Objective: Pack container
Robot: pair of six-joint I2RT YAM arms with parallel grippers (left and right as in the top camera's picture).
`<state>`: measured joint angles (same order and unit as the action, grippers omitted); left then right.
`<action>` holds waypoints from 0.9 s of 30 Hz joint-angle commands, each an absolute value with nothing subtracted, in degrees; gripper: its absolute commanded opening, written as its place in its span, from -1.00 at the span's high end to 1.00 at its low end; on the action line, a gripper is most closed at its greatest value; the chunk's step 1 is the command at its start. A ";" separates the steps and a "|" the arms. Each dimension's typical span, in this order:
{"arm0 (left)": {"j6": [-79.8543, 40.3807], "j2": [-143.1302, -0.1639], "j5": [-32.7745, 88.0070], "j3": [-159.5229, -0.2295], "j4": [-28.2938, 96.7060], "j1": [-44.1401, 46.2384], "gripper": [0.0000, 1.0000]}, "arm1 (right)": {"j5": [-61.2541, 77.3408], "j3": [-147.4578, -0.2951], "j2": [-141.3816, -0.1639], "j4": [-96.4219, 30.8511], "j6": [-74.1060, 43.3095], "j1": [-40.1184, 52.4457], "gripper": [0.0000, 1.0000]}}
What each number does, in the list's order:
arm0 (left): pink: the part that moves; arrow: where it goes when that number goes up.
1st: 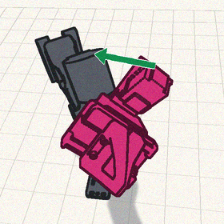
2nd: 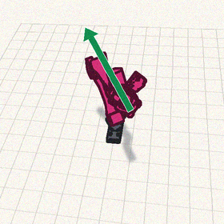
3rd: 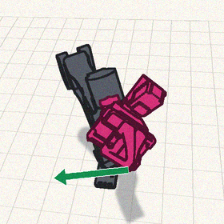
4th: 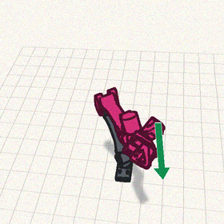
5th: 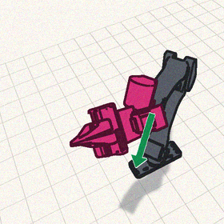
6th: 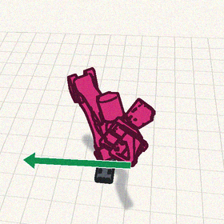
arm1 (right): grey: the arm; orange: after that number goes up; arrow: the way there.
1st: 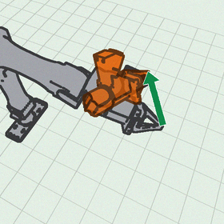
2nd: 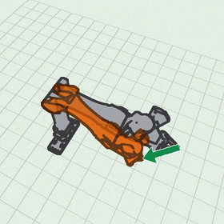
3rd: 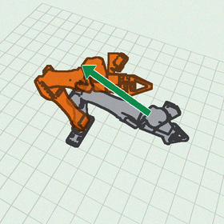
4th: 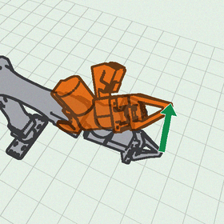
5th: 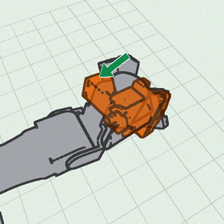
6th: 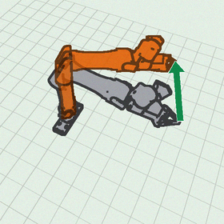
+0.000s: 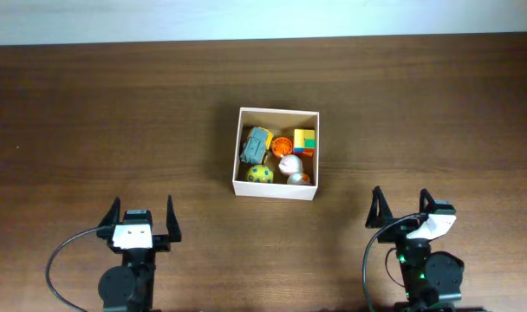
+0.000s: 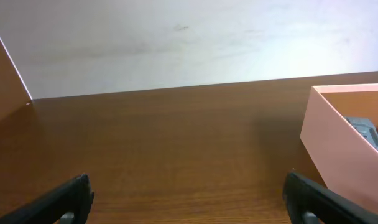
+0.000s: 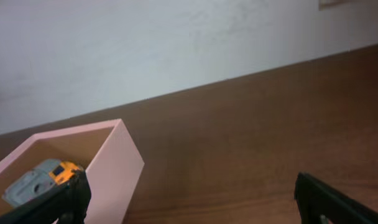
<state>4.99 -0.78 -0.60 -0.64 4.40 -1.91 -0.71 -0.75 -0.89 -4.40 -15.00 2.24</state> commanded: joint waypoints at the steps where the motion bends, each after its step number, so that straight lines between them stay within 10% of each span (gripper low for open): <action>1: 5.91 -0.30 -0.16 -0.49 4.78 -2.15 -0.99 | -0.60 -0.32 -0.19 -4.71 -12.32 2.61 -0.97; 27: 5.91 -0.30 -0.16 -0.49 4.78 -2.15 -0.99 | -0.62 -0.32 -0.19 -4.69 -12.29 4.34 -0.97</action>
